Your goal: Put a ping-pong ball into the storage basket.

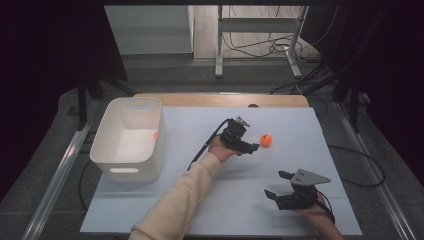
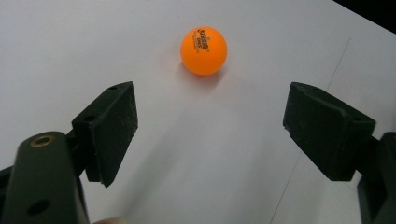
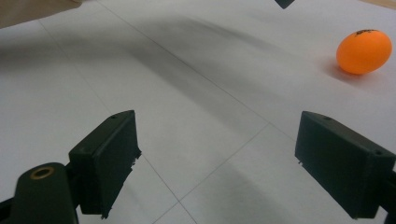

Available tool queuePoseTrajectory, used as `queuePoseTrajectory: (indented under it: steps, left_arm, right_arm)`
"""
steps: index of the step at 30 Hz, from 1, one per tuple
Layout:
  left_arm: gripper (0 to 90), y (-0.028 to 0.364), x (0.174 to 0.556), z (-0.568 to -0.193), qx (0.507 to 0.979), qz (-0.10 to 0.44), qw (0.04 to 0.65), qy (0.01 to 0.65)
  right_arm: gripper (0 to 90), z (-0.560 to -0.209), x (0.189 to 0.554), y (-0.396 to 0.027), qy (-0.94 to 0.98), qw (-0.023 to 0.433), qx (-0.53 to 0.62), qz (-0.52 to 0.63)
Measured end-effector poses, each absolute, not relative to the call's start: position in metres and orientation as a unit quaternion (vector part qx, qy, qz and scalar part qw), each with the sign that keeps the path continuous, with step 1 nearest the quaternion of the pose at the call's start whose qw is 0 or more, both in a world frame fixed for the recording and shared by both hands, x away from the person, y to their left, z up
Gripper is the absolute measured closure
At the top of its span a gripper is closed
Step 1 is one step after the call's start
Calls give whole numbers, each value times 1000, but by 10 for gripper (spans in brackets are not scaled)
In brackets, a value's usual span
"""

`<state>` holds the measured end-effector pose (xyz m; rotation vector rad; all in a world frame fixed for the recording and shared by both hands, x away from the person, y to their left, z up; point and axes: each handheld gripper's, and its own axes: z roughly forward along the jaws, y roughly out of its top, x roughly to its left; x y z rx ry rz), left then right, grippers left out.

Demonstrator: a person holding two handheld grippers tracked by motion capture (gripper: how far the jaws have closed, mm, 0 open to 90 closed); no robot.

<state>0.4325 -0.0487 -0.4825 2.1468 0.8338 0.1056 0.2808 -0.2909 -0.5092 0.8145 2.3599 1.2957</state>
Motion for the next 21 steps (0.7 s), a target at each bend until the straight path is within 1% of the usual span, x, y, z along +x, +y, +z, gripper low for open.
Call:
queuePoseTrajectory:
  steps: [21]
  left_arm:
    - [186,-61,440,-487,856,43,398,327]
  right_arm:
    - [140,-509,281,-291,827,167,287,453]
